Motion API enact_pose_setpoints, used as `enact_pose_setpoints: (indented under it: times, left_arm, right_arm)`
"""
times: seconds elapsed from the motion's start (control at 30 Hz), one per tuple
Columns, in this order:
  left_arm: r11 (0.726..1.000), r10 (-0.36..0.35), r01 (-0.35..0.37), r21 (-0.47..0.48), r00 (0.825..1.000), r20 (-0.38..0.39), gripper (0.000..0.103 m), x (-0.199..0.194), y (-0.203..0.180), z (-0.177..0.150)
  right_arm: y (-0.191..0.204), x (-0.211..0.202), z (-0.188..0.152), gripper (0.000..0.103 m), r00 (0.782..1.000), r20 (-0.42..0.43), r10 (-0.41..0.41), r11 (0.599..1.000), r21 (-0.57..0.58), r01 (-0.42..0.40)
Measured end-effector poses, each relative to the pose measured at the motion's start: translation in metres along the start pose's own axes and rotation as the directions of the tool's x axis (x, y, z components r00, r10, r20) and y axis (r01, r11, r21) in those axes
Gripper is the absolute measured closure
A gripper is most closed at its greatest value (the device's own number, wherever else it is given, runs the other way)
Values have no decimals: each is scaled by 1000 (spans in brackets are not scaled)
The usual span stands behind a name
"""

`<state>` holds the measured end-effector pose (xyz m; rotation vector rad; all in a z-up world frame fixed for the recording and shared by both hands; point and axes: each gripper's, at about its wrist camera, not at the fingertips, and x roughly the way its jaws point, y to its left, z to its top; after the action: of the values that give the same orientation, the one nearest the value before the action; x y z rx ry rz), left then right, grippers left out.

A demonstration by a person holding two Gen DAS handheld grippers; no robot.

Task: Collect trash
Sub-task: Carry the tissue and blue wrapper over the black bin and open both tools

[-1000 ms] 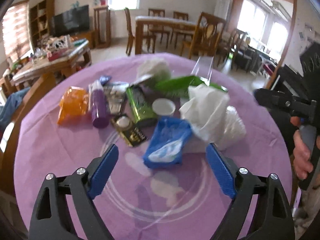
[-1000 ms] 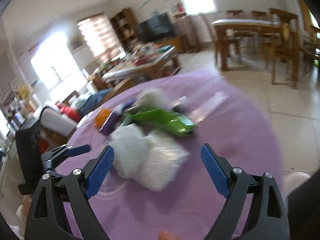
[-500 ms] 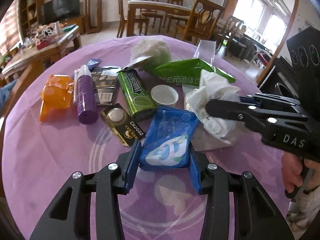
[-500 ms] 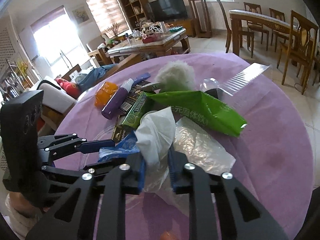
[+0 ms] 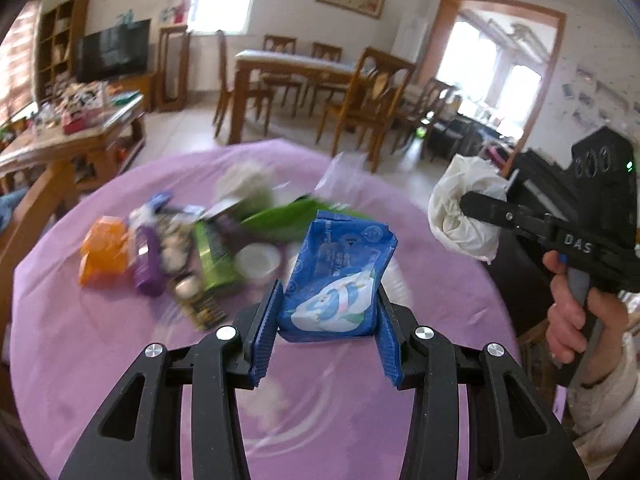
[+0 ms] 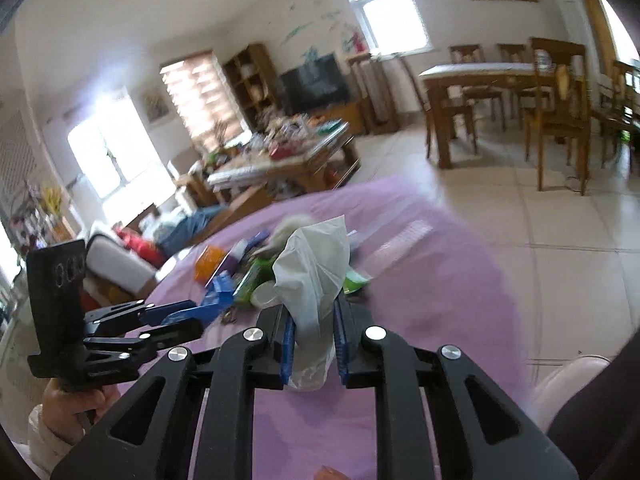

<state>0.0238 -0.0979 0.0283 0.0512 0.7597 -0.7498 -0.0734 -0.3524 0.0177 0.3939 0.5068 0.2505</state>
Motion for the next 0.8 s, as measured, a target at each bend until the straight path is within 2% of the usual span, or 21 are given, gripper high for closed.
enact_pose_setpoints:
  times: [0.2, 0.4, 0.57, 0.8]
  left_arm:
    - [992, -109, 107, 69, 994, 22, 59, 25, -69, 26]
    - [960, -241, 241, 145, 970, -20, 59, 71, -153, 46]
    - [917, -335, 345, 202, 939, -82, 59, 114, -227, 55]
    - [856, -420, 451, 253, 892, -169, 59, 171, -317, 50]
  right_arm:
    - [-59, -63, 4, 86, 988, 117, -101, 992, 85, 92]
    - [-123, -125, -5, 86, 950, 209, -231, 962, 198, 190]
    - [-169, -170, -21, 86, 905, 252, -344, 920, 283, 271]
    - [-215, -203, -46, 86, 861, 256, -439, 867, 371, 332]
